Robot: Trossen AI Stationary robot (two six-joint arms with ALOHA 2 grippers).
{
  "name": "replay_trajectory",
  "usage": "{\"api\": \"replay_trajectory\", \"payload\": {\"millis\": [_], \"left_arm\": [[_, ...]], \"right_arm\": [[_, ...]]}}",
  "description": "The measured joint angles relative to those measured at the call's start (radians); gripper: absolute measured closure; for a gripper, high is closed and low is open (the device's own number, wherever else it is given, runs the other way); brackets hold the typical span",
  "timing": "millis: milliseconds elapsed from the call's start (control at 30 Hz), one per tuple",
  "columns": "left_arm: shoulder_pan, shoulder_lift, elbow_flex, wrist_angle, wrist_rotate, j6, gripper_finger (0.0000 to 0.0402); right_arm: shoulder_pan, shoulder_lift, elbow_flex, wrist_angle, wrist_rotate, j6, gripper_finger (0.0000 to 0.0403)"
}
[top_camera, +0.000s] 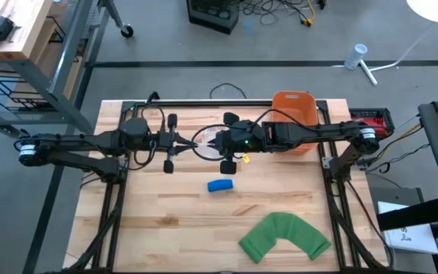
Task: Roll bandage
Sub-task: Open the left zip bag
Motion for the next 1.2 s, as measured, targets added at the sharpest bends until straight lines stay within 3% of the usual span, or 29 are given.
{"api": "replay_trajectory", "payload": {"millis": [267,400,733,1200], "left_arm": [[0.000,-0.012,0.000,-0.008,0.000,0.000,0.0401],[0.000,-0.012,0.000,-0.013,0.000,-0.003,0.0401],[-0.001,0.047,0.000,0.022,0.000,-0.011,0.0401],[-0.002,0.050,0.001,0.041,0.010,-0.018,0.0401]], "right_arm": [[0.005,-0.009,-0.001,0.019,-0.019,-0.024,0.0381],[0.005,-0.009,-0.001,0.053,-0.086,-0.028,0.0353],[0.004,0.003,-0.001,0.116,-0.086,-0.021,0.0298],[0.003,0.026,-0.001,0.100,-0.075,-0.015,0.0357]]}}
